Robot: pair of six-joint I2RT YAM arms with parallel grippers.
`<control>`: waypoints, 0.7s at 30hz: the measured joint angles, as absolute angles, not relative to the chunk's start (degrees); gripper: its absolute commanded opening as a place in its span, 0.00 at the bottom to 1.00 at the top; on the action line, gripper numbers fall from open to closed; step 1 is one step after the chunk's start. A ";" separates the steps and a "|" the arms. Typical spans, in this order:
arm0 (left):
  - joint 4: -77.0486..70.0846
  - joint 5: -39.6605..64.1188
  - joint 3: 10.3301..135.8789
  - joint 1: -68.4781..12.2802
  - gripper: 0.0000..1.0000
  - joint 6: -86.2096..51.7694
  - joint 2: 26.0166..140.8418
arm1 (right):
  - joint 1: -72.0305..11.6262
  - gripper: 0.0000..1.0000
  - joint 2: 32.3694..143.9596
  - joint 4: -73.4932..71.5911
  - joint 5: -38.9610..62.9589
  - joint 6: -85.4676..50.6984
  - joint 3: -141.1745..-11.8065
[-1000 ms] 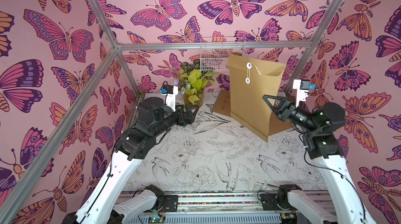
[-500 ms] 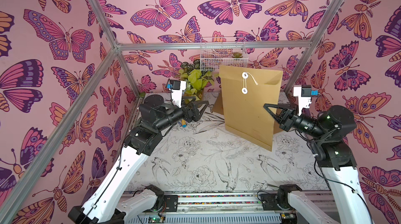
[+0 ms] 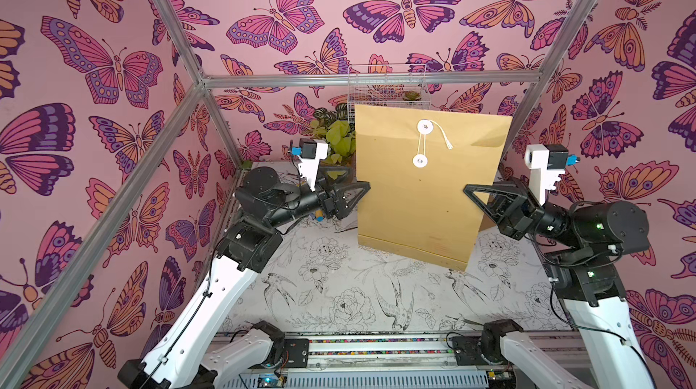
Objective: Open the file bag
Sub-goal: Pick up the file bag from the center of the board.
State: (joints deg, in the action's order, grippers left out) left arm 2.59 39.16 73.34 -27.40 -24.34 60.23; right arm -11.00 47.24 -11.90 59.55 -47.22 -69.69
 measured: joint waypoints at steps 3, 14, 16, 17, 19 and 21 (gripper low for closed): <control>0.99 41.71 73.45 -27.40 0.84 -25.04 60.55 | -12.82 0.00 48.12 -12.71 59.79 -48.03 -70.19; -5.98 49.60 73.67 -27.46 0.47 -29.43 61.32 | -13.91 0.00 48.64 -5.87 58.59 -44.66 -70.46; -7.07 50.26 73.67 -27.46 0.41 -30.09 60.93 | -13.91 0.00 48.64 -4.62 58.26 -44.25 -70.46; -7.55 50.63 73.67 -27.46 0.39 -30.46 60.71 | -13.91 0.00 48.62 -4.12 58.06 -44.01 -70.46; -8.10 51.20 73.67 -27.57 0.35 -30.87 60.18 | -13.93 0.00 48.47 -3.20 57.63 -43.59 -70.46; -8.69 51.48 73.67 -27.77 0.32 -31.11 59.68 | -13.93 0.00 48.18 -2.42 57.06 -43.33 -70.46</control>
State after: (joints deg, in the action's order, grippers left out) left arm -8.69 51.48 73.67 -27.77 -31.11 59.68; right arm -13.93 48.18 -2.42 57.06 -43.33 -70.46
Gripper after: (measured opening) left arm 0.340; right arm 0.054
